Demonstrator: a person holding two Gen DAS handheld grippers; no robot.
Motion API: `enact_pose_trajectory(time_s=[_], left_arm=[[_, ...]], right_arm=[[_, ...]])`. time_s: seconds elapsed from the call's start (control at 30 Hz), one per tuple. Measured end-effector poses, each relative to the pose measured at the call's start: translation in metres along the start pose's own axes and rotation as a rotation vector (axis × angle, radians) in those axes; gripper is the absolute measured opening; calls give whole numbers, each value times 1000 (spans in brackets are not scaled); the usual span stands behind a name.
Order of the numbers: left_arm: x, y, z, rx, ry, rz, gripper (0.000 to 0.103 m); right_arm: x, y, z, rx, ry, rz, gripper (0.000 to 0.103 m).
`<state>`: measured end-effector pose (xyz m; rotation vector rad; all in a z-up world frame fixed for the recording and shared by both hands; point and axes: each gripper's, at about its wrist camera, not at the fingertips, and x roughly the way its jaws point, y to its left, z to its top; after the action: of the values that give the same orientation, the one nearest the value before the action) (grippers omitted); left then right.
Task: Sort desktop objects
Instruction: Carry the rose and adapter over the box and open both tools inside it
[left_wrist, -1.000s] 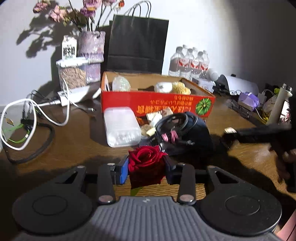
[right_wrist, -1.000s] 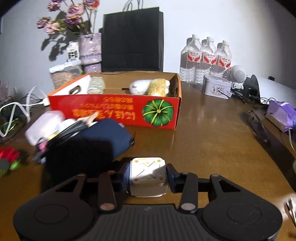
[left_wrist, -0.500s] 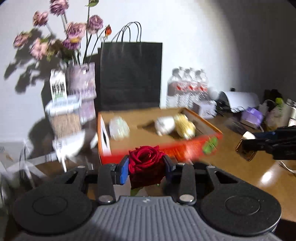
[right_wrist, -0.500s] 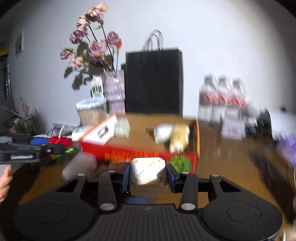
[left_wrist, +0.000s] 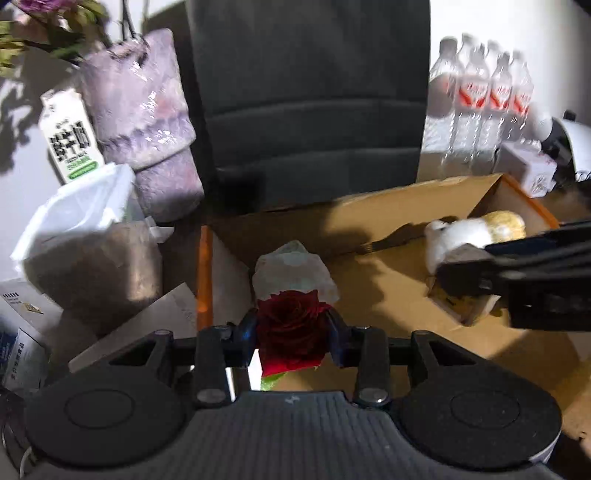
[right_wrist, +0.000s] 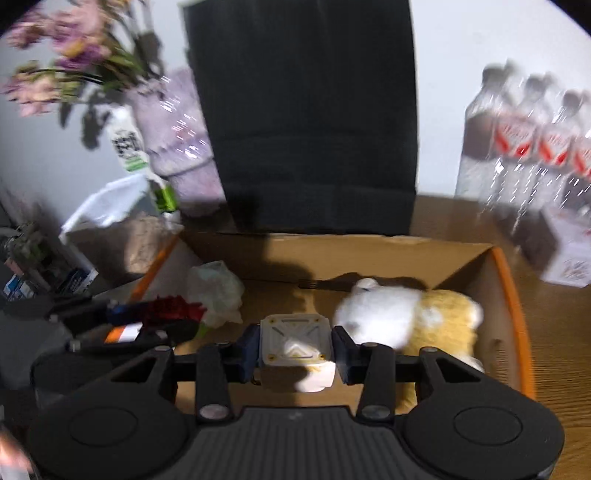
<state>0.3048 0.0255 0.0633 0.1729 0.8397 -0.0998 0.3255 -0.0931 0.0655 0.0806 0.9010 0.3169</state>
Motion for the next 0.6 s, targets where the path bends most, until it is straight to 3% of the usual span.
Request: enact_pose_trajectory(time_s=[0.2, 0.3, 0.37, 0.5, 0.6], left_arm=[[26, -2, 3, 23, 76, -24, 47], [26, 0, 3, 23, 67, -21, 52], [24, 4, 5, 9, 67, -26, 66], [13, 5, 8, 21, 50, -18, 72], [-3, 10, 12, -5, 30, -23, 78]], right_arm=[[50, 7, 8, 33, 81, -27, 41], [59, 13, 6, 16, 84, -35, 41], [57, 14, 6, 20, 82, -27, 43], [34, 12, 11, 20, 52, -8, 48], [2, 8, 12, 8, 0, -31, 58]])
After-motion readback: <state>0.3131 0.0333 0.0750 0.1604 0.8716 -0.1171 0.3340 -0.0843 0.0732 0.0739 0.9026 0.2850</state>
